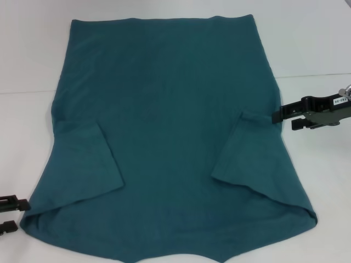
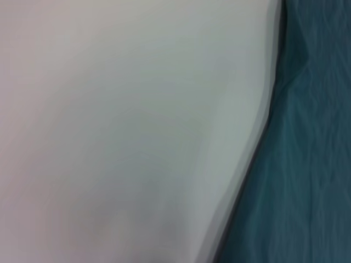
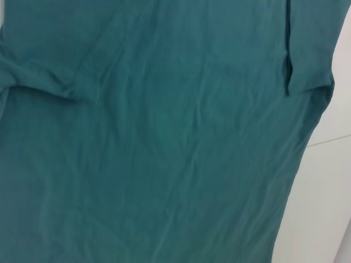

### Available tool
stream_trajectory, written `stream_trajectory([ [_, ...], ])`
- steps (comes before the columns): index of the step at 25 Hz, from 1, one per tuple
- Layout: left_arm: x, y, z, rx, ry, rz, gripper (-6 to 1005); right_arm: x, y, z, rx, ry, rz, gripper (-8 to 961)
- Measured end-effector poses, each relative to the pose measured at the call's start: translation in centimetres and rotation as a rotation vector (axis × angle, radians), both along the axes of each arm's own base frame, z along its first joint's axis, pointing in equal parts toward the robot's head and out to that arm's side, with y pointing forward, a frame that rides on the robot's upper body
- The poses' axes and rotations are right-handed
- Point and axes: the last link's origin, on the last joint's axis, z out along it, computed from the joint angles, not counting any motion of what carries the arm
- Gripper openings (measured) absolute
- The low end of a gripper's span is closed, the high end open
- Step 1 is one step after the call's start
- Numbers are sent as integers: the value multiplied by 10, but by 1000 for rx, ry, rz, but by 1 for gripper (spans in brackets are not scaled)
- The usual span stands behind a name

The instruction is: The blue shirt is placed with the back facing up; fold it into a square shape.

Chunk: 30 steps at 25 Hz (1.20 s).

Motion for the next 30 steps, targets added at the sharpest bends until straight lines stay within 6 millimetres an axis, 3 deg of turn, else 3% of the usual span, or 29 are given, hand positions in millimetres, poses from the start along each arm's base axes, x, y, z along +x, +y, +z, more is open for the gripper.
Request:
stream_trajectory([
  [13, -2, 2, -6, -17, 23, -1, 612, 0, 0, 0, 5, -1, 0, 733],
  [30, 16, 17, -20, -58, -1, -61, 609, 0, 1, 2, 15, 9, 5, 733],
])
